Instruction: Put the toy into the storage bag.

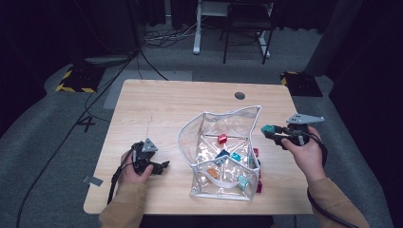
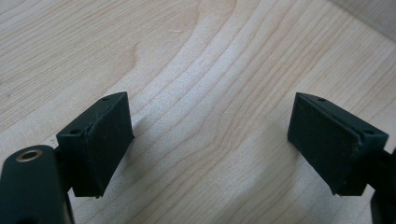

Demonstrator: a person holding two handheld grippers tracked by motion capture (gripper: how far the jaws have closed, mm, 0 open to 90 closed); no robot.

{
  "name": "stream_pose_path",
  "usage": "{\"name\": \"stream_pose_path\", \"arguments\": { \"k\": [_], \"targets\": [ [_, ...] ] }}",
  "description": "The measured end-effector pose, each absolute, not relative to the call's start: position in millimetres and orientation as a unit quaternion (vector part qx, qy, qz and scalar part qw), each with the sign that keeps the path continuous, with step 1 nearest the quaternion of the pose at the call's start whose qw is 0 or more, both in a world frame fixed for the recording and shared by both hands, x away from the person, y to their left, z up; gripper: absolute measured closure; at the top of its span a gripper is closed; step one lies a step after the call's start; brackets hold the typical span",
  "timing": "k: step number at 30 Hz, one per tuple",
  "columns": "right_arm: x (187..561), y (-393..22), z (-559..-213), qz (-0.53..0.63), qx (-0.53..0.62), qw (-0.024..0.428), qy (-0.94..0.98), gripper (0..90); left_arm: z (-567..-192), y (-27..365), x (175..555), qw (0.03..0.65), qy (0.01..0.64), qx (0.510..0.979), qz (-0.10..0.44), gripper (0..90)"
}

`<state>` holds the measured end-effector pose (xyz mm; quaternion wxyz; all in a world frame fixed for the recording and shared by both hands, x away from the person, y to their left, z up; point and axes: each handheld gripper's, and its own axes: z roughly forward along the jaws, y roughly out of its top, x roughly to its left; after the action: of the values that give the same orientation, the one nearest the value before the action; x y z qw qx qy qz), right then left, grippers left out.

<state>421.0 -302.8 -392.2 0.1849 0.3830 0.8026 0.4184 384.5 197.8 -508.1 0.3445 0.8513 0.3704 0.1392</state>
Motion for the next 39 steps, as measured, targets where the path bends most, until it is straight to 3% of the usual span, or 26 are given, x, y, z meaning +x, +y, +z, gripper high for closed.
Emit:
{"name": "stream_pose_path", "arguments": {
  "k": [24, 39],
  "targets": [
    [375.0, -288.0, -324.8, 0.488, 0.324, 0.179, 0.791, 59.1, -508.0, 197.8, 384.5, 0.344, 0.370, 0.851, 0.139, 14.2],
    [366.3, -238.3, -301.1, 0.504, 0.265, 0.157, 0.807, 59.1, -508.1, 197.8, 384.5, 0.344, 0.370, 0.851, 0.139, 14.2]
  ]
}}
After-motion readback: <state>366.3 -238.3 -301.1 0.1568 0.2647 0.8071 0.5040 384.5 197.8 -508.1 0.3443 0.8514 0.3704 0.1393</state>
